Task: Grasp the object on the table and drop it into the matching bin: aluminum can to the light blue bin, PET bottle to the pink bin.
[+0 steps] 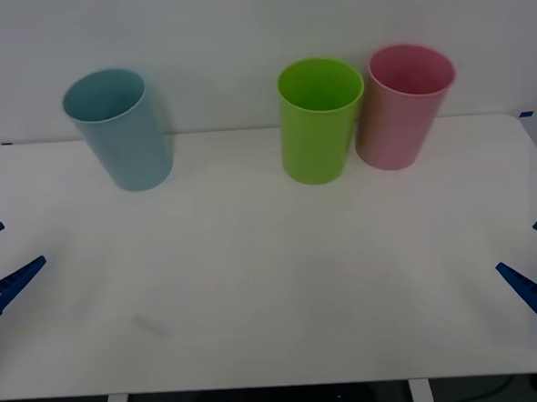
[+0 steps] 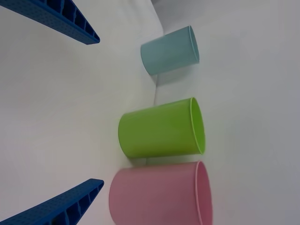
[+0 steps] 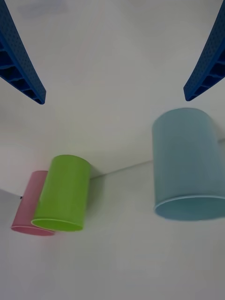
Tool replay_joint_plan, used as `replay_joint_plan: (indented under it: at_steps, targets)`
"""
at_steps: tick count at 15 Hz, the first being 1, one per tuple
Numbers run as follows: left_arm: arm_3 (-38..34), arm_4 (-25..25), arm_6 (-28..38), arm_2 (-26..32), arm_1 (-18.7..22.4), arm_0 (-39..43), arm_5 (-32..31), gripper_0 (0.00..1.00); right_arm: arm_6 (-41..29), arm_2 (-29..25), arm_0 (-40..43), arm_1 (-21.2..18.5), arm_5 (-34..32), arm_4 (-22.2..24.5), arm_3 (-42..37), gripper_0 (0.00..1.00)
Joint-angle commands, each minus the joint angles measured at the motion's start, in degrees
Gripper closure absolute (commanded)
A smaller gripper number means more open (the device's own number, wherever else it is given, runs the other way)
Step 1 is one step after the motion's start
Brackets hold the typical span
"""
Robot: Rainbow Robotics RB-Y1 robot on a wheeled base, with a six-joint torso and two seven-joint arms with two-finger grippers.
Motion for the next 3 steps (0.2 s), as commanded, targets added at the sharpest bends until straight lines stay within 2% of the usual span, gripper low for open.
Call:
replay_joint_plan:
  at_steps: [1,3]
  targets:
    - [0.10,-0.02,-0.02,-0.03,0.00,0.29,-0.06,0.00,0.01,0.00,0.00,0.00,0.00,0.00,0.00,0.00]
    - [0.10,-0.02,-0.02,-0.03,0.00,0.29,-0.06,0.00,0.01,0.00,0.00,0.00,0.00,0.00,0.00,0.00]
